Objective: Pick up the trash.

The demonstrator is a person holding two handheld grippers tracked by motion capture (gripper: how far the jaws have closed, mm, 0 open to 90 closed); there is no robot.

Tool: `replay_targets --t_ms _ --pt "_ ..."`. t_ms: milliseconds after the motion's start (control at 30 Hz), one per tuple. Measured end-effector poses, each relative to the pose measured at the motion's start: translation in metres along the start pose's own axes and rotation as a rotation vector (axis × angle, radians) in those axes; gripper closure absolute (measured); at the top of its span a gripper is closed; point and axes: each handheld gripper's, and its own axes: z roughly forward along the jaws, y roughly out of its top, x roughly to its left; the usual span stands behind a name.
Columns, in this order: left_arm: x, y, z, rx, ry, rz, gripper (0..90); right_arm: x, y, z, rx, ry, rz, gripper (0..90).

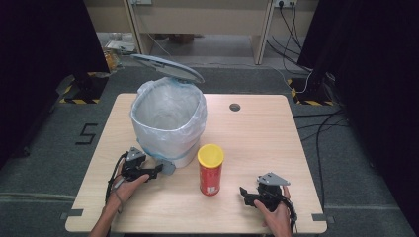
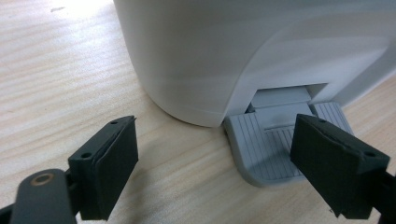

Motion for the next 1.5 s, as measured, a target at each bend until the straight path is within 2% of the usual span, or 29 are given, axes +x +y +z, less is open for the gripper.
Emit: replay_targets --t_ms 100,200,467,500,733,900,1133,1167,1300,1400,1500 --pt "0.001 0.000 0.000 0.000 -0.004 -0.005 14.3 0.004 0.004 -0.004 -0.027 -0.003 -0.016 15.4" --pt "-0.001 0.000 0.000 -0.001 0.003 0.004 14.3 0.011 0.008 -0.009 -0.053 0.023 -0.033 15.6" --pt "-0.001 0.000 0.000 -0.005 0.007 0.008 14.3 0.034 0.016 -0.011 -0.074 0.065 -0.092 16.0" --pt "0.000 0.000 0.000 -0.003 0.002 0.005 14.3 0.040 0.019 -0.012 -0.088 0.079 -0.106 16.0" --pt "0.000 0.000 0.000 -0.002 0.000 0.006 14.3 0.057 0.027 -0.011 -0.128 0.118 -0.145 16.0" --pt "-0.001 0.000 0.000 -0.004 0.006 0.010 14.3 0.066 0.031 -0.010 -0.171 0.162 -0.146 16.0" --pt "-0.002 0.000 0.000 -0.009 0.012 0.017 14.2 0.076 0.037 -0.003 -0.207 0.187 -0.156 15.6" --pt "-0.003 0.000 -0.001 -0.011 0.019 0.025 14.3 0.080 0.039 0.003 -0.210 0.194 -0.162 15.5" --pt "-0.002 0.000 0.000 -0.009 0.013 0.016 14.3 0.086 0.042 0.015 -0.216 0.207 -0.167 15.5" --pt "-0.002 0.000 -0.001 -0.010 0.018 0.022 14.3 0.089 0.042 0.023 -0.219 0.226 -0.139 15.2" --pt "-0.002 0.000 -0.001 -0.010 0.017 0.020 14.3 0.089 0.043 0.028 -0.233 0.228 -0.133 15.3"
